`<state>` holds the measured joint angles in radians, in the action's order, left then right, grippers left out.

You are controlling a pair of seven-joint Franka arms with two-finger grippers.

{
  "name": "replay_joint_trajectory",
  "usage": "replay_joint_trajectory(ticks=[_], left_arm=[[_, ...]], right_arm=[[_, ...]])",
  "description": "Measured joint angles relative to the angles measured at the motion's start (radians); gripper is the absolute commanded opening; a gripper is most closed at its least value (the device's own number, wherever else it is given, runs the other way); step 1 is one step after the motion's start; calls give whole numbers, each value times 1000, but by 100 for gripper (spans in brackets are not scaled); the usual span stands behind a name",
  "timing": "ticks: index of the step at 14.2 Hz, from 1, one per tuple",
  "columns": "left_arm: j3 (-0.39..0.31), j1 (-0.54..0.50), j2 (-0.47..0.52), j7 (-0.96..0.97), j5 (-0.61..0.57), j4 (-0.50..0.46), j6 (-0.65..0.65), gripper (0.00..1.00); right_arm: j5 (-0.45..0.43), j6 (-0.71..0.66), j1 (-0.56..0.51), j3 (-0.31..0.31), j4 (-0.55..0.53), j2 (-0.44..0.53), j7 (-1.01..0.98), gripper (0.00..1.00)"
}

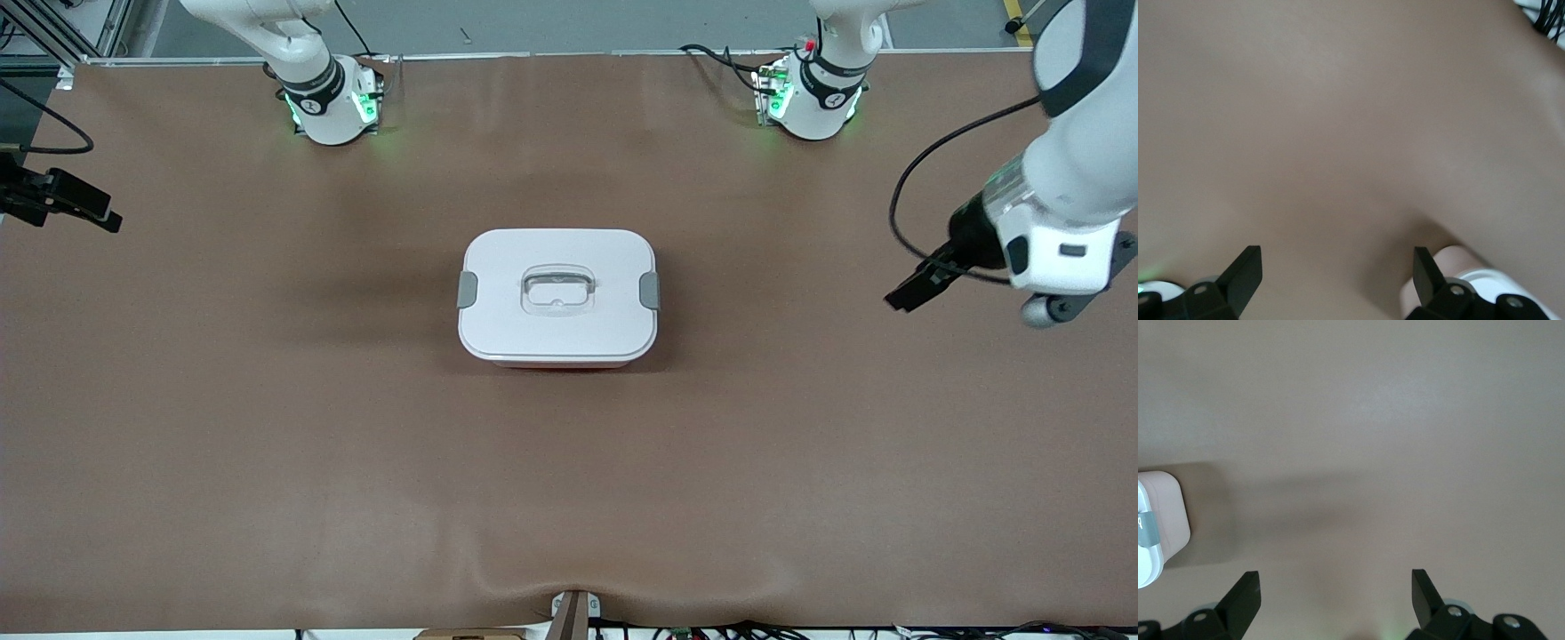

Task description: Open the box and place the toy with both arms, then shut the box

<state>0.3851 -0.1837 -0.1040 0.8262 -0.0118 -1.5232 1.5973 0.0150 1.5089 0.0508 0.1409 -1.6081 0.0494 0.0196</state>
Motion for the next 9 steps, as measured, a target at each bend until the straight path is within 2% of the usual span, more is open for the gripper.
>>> replay_joint_trajectory(ticks=[3, 7, 9], left_arm=[[-119, 93, 47, -146, 1, -2, -64, 100], [-312, 239, 85, -334, 1, -4, -153, 100], [-344, 253, 112, -442, 1, -14, -172, 100]], right_arm=[[0, 1, 5, -1, 0, 0, 0, 100], [0, 1, 9, -1, 0, 0, 0, 100], [0, 1, 10, -1, 0, 0, 0, 100]])
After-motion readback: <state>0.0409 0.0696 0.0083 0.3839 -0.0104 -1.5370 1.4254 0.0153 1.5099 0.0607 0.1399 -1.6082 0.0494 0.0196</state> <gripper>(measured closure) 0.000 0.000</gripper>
